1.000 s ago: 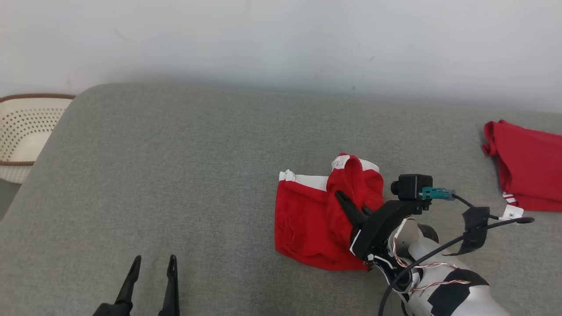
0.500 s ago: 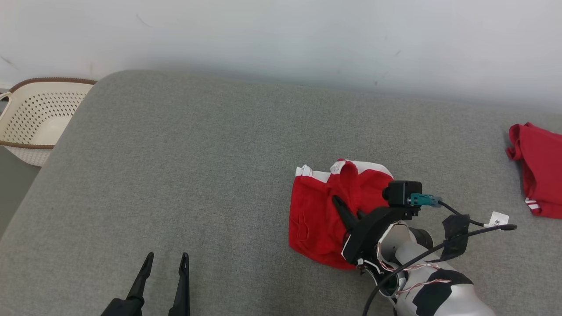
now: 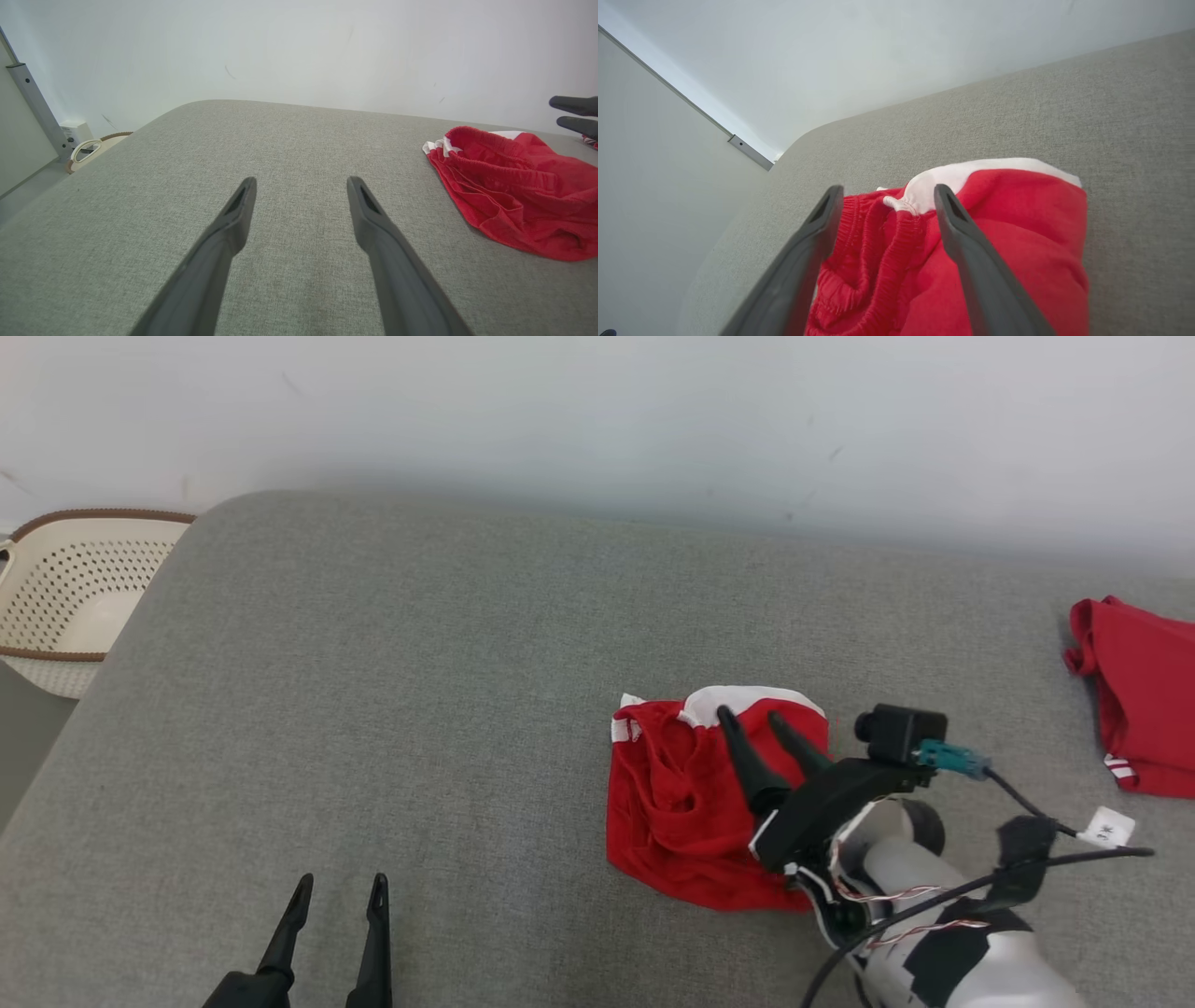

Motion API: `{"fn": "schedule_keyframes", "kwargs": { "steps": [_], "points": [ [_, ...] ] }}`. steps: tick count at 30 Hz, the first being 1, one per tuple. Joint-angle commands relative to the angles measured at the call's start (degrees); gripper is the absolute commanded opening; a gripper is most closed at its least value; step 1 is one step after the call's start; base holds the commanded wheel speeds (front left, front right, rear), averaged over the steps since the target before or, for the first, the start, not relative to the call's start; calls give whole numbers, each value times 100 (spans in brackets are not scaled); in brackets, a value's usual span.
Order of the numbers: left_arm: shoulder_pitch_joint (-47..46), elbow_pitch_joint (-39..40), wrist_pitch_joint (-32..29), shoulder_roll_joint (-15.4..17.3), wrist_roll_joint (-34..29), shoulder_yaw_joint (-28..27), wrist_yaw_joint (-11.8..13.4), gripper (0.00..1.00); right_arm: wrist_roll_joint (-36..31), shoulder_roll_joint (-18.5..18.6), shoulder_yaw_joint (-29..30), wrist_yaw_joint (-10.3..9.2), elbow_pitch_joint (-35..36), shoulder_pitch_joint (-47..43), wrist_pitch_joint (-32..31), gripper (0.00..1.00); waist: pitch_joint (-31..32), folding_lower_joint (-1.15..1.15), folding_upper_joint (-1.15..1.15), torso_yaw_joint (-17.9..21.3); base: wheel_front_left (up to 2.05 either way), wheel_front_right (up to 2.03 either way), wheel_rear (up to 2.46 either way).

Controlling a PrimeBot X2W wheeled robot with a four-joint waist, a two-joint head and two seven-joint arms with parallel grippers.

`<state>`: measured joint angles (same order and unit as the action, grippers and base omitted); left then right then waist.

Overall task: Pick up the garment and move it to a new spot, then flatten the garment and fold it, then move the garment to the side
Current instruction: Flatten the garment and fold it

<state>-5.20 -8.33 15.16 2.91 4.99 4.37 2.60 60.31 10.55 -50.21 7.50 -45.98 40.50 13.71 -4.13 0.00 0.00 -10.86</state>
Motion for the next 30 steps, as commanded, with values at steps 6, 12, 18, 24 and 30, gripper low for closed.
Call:
{"fn": "schedule_keyframes", "kwargs": {
  "steps": [6,12,18,24,30],
  "points": [
    [95,68,6,0,-36,-113,6,100,-317,454,403,-3,328,-229,142,100,51,0,0,148,0,0,0],
    [148,144,6,0,-89,-192,-8,100,-894,706,1193,-3,533,-535,144,100,39,0,0,253,0,0,0],
    [136,157,6,0,-96,-190,-26,100,-1448,599,1761,-3,467,-892,145,100,7,0,0,287,0,0,0],
    [74,141,6,0,-101,-158,-32,100,-1448,379,1689,-3,269,-957,42,100,-49,0,0,253,0,0,0],
    [7,104,6,0,-96,-122,-53,100,-1177,191,1553,-3,115,-844,-258,100,-110,0,0,170,0,0,0]
  ]
}}
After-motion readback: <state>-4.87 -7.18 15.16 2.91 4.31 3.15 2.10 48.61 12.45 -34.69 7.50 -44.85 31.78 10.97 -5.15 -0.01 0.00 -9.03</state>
